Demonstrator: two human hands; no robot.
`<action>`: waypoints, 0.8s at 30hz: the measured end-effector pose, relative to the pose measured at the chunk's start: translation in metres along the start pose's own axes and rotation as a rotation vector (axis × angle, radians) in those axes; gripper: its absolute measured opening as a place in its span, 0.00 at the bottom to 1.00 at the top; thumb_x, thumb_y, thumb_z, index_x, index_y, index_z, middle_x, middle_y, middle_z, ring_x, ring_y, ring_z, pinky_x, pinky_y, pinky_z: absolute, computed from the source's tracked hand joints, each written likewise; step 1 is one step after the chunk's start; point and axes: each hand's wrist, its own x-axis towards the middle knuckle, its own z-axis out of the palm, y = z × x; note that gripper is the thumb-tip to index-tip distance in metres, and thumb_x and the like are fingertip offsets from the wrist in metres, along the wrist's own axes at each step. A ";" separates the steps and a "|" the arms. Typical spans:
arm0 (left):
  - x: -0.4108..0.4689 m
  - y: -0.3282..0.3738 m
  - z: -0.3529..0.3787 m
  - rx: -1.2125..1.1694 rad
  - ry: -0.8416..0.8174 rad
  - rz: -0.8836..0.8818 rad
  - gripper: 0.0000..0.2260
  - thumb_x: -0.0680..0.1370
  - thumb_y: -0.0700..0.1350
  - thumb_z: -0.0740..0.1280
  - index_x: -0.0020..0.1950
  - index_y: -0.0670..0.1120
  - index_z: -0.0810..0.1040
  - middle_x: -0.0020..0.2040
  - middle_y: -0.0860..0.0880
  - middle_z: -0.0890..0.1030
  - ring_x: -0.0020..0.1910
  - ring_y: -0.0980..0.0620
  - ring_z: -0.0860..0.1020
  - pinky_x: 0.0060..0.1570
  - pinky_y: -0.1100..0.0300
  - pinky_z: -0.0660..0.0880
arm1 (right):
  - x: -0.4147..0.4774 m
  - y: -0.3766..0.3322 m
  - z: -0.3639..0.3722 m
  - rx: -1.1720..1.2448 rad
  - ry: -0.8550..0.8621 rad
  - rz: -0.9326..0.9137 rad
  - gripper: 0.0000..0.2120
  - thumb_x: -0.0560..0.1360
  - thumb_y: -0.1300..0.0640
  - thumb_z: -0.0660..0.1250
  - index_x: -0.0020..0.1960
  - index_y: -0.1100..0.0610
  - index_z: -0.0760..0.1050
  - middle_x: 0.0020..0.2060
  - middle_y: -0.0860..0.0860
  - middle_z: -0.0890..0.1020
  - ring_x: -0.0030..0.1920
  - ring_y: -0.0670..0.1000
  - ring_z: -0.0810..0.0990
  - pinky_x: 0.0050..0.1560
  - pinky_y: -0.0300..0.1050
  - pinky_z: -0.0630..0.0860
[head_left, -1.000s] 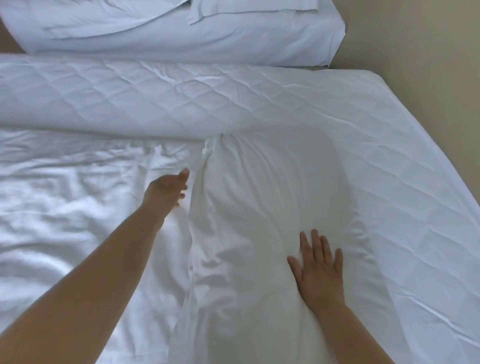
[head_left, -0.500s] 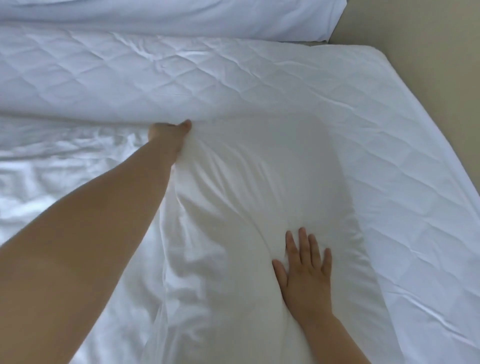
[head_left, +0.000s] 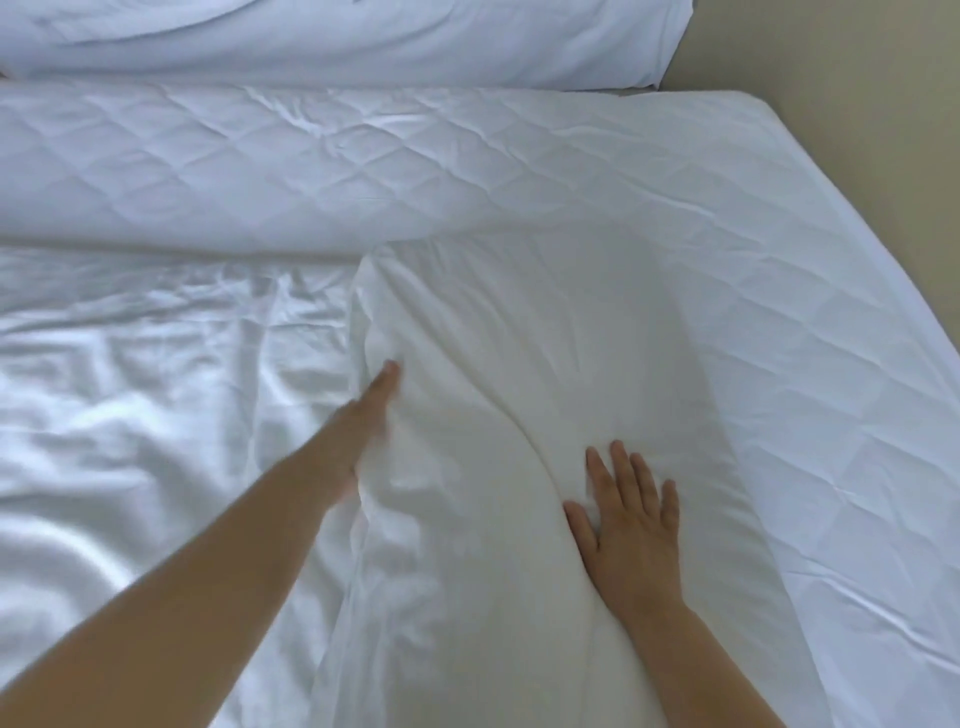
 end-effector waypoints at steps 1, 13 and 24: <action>-0.013 -0.020 0.009 0.062 0.018 -0.001 0.14 0.73 0.56 0.67 0.53 0.49 0.75 0.47 0.49 0.83 0.39 0.54 0.81 0.44 0.57 0.76 | 0.000 -0.001 -0.001 0.005 -0.018 -0.002 0.27 0.79 0.42 0.36 0.64 0.55 0.65 0.59 0.59 0.79 0.62 0.55 0.65 0.61 0.54 0.56; -0.074 0.037 0.009 0.234 0.281 0.562 0.06 0.71 0.39 0.72 0.41 0.47 0.77 0.30 0.60 0.77 0.24 0.70 0.74 0.26 0.79 0.68 | -0.014 -0.015 -0.058 0.348 0.117 0.137 0.43 0.64 0.34 0.39 0.74 0.52 0.55 0.74 0.50 0.57 0.75 0.52 0.52 0.72 0.48 0.39; -0.024 -0.012 -0.096 0.586 0.284 0.198 0.33 0.76 0.62 0.58 0.73 0.43 0.60 0.67 0.52 0.67 0.69 0.45 0.65 0.69 0.52 0.61 | 0.010 -0.042 -0.039 -0.037 -0.255 0.127 0.28 0.80 0.43 0.44 0.75 0.49 0.38 0.76 0.49 0.41 0.75 0.53 0.41 0.72 0.59 0.39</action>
